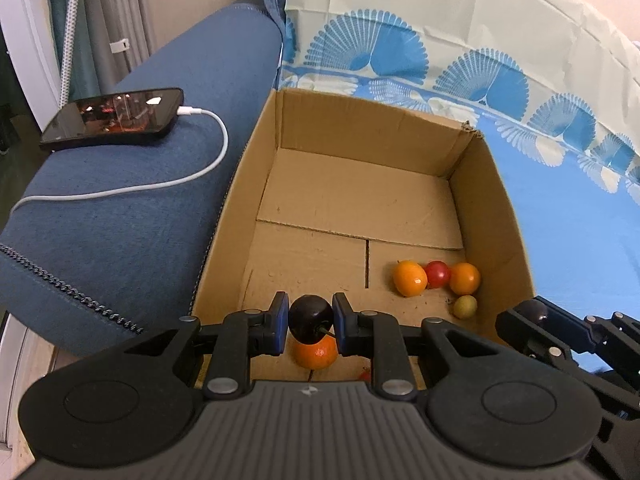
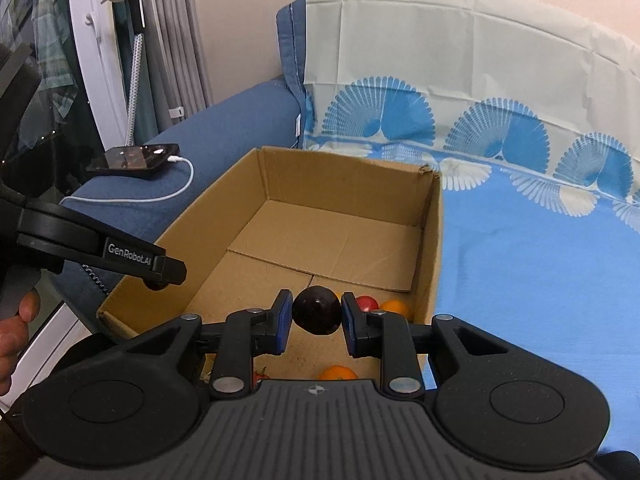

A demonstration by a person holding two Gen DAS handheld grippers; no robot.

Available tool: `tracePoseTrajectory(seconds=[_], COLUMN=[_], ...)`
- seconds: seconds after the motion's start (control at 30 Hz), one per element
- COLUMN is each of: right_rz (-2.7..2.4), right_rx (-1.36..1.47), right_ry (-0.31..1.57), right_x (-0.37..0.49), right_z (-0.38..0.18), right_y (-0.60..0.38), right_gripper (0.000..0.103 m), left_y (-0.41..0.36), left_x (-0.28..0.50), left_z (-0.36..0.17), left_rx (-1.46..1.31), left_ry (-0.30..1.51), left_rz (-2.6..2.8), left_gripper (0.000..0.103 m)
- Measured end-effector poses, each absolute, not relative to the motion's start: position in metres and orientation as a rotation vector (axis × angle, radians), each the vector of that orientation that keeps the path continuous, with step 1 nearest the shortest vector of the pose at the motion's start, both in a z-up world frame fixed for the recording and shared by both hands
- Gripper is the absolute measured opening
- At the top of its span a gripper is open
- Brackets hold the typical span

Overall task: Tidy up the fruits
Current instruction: 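Carry both dark grapes over the cardboard box with both tools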

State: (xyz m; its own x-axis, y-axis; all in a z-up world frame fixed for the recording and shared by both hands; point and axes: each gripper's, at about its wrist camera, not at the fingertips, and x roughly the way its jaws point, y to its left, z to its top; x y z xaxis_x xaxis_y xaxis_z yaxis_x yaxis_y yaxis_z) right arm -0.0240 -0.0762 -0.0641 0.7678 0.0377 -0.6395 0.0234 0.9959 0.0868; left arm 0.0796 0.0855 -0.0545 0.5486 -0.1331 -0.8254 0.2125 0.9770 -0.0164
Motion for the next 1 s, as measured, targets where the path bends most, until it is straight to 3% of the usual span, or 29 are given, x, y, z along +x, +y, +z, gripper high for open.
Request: tracePoseTrajectory(seconds=[1.0], right_rz=[0.026], right_rx=[0.05], right_ry=[0.842], right_x=[0.037], right_z=[-0.135], right_y=[-0.082], right_gripper=[0.027], left_y=[0.066], left_x=[0.139], left_z=[-0.137], left_rx=[0.223], left_ry=[1.128], left_rz=[-0.155], left_gripper=[0.026])
